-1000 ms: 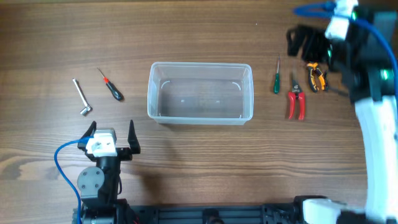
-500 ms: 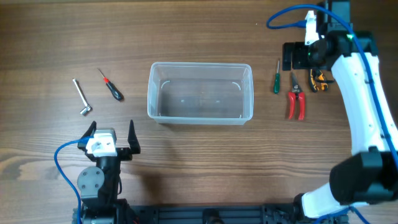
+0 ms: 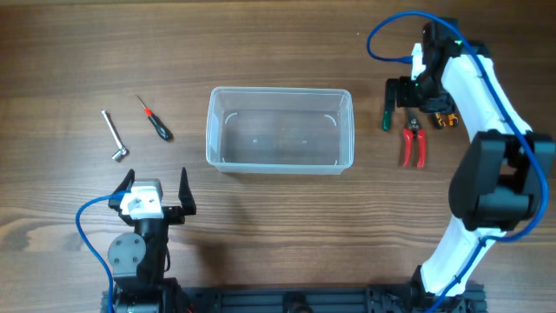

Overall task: Pack container
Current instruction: 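Move the right gripper over the green-handled screwdriver, then lower the right gripper and close it on the green screwdriver handle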

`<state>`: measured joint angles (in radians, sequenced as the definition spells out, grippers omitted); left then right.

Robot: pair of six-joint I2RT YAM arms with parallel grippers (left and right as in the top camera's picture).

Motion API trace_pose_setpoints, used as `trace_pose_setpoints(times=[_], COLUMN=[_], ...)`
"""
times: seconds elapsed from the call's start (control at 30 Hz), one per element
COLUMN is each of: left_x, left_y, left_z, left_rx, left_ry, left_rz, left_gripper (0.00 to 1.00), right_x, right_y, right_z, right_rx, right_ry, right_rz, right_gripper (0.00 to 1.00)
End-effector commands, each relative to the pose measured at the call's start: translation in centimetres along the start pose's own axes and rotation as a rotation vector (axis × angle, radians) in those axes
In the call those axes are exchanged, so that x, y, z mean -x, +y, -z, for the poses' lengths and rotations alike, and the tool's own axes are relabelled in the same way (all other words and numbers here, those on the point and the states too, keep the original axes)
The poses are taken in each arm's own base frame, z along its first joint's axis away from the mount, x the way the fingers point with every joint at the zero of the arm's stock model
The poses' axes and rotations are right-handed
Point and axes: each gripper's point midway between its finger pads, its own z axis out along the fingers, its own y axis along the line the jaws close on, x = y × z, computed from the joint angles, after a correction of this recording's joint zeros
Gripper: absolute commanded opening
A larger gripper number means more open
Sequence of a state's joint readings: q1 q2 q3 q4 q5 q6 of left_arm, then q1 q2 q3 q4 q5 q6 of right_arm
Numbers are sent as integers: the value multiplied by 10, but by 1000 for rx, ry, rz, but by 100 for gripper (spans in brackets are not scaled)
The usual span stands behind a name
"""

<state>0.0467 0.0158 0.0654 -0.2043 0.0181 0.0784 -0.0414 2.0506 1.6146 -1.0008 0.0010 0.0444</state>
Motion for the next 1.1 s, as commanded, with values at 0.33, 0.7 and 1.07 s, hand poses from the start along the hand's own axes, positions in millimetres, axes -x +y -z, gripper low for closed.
trace_pose_setpoints(times=[0.33, 0.7, 1.07], left_x=[-1, -1, -1], left_y=[-4, -4, -4], left_z=[0, 0, 0], left_rx=[-21, -21, -21], left_ry=[0, 0, 0], left_rz=[-23, -23, -23], left_gripper=[100, 100, 100], right_x=[10, -3, -10], right_y=[24, 44, 36], right_z=[-11, -13, -32], right_rx=[89, 33, 26], right_ry=[-16, 25, 78], right_rz=[-106, 31, -20], right_gripper=[90, 90, 75])
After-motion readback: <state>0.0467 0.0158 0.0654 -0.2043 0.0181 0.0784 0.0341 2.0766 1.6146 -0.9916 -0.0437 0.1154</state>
